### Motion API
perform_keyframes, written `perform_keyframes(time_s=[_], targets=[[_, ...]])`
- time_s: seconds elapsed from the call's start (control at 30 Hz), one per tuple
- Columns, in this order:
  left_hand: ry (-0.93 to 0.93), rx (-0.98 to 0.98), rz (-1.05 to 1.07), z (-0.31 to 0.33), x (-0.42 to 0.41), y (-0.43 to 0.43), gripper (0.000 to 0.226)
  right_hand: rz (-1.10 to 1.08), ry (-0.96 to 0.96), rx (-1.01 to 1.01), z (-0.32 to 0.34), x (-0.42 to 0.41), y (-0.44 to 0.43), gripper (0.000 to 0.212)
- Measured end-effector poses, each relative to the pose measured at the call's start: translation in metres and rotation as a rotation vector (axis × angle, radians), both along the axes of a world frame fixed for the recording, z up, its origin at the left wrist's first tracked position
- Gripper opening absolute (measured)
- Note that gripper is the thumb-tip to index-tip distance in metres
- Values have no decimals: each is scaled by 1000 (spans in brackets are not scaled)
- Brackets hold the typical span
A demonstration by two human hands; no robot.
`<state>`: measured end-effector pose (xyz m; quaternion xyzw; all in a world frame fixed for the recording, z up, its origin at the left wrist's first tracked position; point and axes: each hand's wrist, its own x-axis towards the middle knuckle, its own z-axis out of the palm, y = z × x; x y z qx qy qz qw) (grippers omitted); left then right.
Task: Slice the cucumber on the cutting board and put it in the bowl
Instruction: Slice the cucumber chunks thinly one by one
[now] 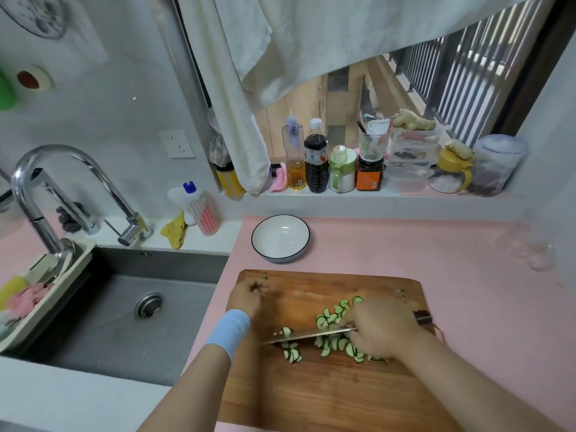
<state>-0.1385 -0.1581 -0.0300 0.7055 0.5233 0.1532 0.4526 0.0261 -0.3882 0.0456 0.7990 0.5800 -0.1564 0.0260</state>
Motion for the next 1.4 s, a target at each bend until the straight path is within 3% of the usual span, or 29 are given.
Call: perform_keyframes(time_s=[0.1, 0.2, 0.27, 0.33, 0.4, 0.53, 0.9, 1.0, 1.13, 1.4], targets=[[87, -33, 133, -13, -23, 14, 34, -136, 119, -39, 5, 8, 10, 30], [183, -30, -178, -31, -29, 10, 23, -311, 265, -26, 6, 11, 15, 18], [245, -5, -448, -38, -24, -2, 9, -414, 315, 29, 5, 6, 18, 22], [363, 103, -693, -39, -14, -16, 34, -503, 341, 67, 0, -3, 22, 24], [455, 254, -794, -38, -6, -23, 38, -610, 450, 124, -11, -13, 25, 22], [365, 195, -766, -47, 0, -14, 22, -759, 484, 181, -26, -27, 28, 24], [106, -103, -650, -38, 28, -15, 28, -870, 498, 294, -35, -36, 10, 29], [128, -61, -665, -32, 43, -23, 15, -901, 438, 308, -34, -27, -7, 30], [150, -40, -653, -30, 58, -33, 16, -960, 373, 322, -34, -13, -33, 19], [153, 41, -658, -36, 71, -52, 17, -1014, 234, 250, -52, 7, -76, 25]])
